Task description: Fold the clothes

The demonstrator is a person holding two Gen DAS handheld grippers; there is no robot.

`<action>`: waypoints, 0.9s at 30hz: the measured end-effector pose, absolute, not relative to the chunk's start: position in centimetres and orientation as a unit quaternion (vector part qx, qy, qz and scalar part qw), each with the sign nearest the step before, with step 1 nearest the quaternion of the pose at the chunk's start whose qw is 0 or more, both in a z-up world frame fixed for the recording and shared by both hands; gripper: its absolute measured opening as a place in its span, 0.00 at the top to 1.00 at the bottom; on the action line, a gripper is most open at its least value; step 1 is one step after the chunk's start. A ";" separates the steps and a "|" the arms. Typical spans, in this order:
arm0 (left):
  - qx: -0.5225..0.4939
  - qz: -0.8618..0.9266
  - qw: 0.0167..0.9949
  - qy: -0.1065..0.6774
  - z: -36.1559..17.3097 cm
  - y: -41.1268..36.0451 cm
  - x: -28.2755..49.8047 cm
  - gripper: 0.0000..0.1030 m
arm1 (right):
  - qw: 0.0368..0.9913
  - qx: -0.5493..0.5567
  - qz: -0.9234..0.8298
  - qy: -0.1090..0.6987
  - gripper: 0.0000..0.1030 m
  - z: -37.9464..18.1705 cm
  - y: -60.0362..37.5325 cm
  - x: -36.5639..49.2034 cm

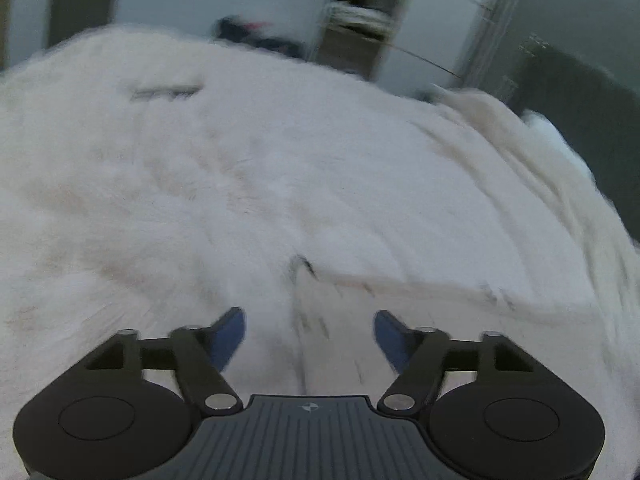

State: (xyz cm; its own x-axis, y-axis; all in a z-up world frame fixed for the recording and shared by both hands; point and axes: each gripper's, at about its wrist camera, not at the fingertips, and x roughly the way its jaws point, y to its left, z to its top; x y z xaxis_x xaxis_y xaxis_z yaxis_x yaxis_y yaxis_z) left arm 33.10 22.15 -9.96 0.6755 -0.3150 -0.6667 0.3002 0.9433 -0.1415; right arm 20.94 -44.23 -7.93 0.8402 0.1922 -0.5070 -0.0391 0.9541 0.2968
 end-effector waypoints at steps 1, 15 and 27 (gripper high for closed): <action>0.053 -0.215 0.910 0.352 -8.7 20.9 28.7 0.25 | 0.954 0.067 0.076 0.282 0.36 -7.4 -41.9 17.9; 0.386 -0.328 0.800 0.322 -17.0 14.3 17.8 0.90 | 0.789 -0.514 0.184 0.283 0.96 -16.9 -20.9 8.9; 0.337 -0.321 0.823 0.327 -19.0 17.3 18.6 0.92 | 0.772 -0.538 0.164 0.296 0.98 -19.0 -25.2 8.9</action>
State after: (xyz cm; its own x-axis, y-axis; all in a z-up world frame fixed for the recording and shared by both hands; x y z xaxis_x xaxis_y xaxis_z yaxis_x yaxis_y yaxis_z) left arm 18.61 17.34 -19.00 0.5810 -0.3079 -0.7535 0.7479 0.5671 0.3450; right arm 8.92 -25.22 -18.99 0.7704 -0.0655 -0.6342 -0.5725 0.3667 -0.7333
